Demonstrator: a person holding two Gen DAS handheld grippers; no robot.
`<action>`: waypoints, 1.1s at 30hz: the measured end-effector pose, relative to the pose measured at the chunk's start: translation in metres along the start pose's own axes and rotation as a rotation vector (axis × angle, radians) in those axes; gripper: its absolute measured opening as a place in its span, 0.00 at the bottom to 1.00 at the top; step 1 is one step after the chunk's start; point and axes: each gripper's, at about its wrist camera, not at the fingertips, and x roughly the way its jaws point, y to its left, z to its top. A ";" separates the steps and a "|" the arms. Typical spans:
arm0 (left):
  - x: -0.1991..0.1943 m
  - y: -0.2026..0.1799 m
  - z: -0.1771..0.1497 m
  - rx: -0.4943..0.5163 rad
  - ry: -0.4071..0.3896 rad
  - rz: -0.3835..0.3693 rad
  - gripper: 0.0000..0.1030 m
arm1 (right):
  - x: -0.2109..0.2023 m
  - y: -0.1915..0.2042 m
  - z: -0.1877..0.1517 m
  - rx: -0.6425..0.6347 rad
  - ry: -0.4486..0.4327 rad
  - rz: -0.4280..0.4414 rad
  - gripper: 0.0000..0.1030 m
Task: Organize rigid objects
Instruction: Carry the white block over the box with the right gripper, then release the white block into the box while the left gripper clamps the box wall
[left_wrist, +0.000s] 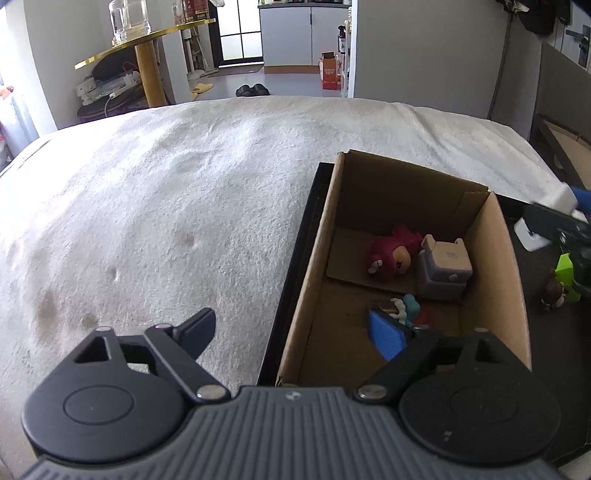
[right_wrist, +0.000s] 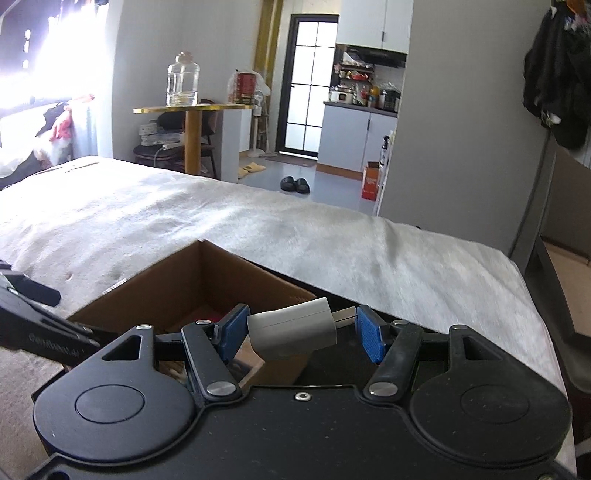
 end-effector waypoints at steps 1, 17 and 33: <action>0.000 0.001 -0.001 -0.002 -0.002 -0.001 0.74 | 0.000 0.003 0.002 -0.004 -0.003 0.002 0.59; 0.005 0.009 -0.002 -0.051 0.011 -0.072 0.13 | 0.022 0.039 0.026 -0.060 0.001 0.046 0.60; -0.003 0.005 0.003 -0.042 0.001 -0.058 0.17 | 0.010 0.014 0.001 0.048 0.085 -0.044 0.78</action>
